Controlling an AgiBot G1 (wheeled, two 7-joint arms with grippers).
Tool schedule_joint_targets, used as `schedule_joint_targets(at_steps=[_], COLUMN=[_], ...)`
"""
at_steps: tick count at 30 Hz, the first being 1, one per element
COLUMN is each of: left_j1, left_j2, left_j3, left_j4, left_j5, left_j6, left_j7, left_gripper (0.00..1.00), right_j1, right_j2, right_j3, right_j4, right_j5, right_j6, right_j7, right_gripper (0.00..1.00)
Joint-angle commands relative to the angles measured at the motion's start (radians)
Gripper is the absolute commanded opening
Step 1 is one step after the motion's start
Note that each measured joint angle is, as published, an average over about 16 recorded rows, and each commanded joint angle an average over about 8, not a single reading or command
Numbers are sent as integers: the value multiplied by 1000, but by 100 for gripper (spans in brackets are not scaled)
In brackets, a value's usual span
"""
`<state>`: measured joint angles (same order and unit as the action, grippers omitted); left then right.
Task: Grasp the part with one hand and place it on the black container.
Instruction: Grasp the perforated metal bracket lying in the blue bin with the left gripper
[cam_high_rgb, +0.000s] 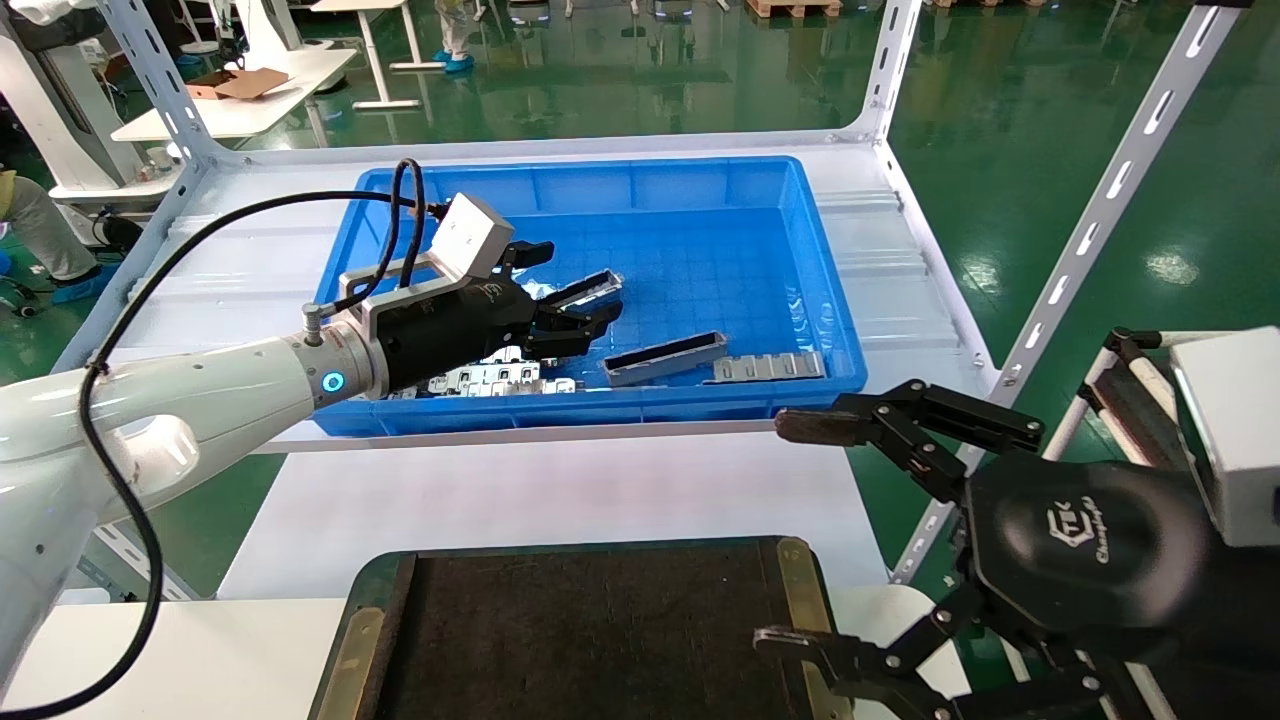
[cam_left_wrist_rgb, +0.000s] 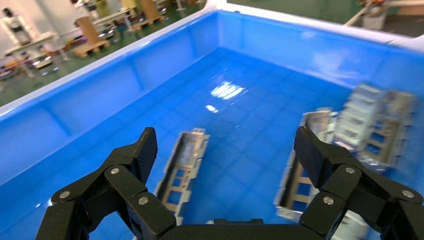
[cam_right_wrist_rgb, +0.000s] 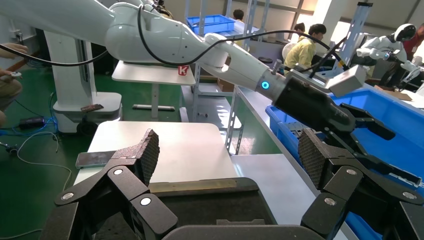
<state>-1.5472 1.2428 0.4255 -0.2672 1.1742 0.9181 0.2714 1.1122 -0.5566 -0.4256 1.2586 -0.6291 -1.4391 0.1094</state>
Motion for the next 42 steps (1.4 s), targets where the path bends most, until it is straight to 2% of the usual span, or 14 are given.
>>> schedule_joint_targets(at_steps=[1, 14, 15, 17, 18, 23, 25, 42], left_j1=[-16, -63, -64, -64, -64, -61, -59, -40], left_j2=[22, 98, 101, 105, 106, 111, 112, 113], left_j3=[-2, -13, -13, -11, -10, -6, -4, 21], left_j4=[46, 195, 200, 206, 208, 209, 207, 188], left_j5=[2, -7, -7, -7, -6, -7, -9, -17], left_j6=[-28, -173, -179, -187, -191, -210, -218, -250], left_j7=[22, 117, 119, 121, 122, 120, 118, 96], left_gripper=[100, 100, 100, 86, 76, 13, 2, 0], right_j1=[0, 0, 0, 0, 0, 0, 0, 0], right_j2=[0, 0, 0, 0, 0, 0, 0, 0], right_j3=[0, 0, 0, 0, 0, 0, 0, 0], right_j4=[0, 0, 0, 0, 0, 0, 0, 0], right_j5=[0, 0, 0, 0, 0, 0, 0, 0], right_j6=[0, 0, 0, 0, 0, 0, 0, 0], right_j7=[0, 0, 0, 0, 0, 0, 0, 0], right_gripper=[100, 100, 98, 82, 70, 10, 0, 0])
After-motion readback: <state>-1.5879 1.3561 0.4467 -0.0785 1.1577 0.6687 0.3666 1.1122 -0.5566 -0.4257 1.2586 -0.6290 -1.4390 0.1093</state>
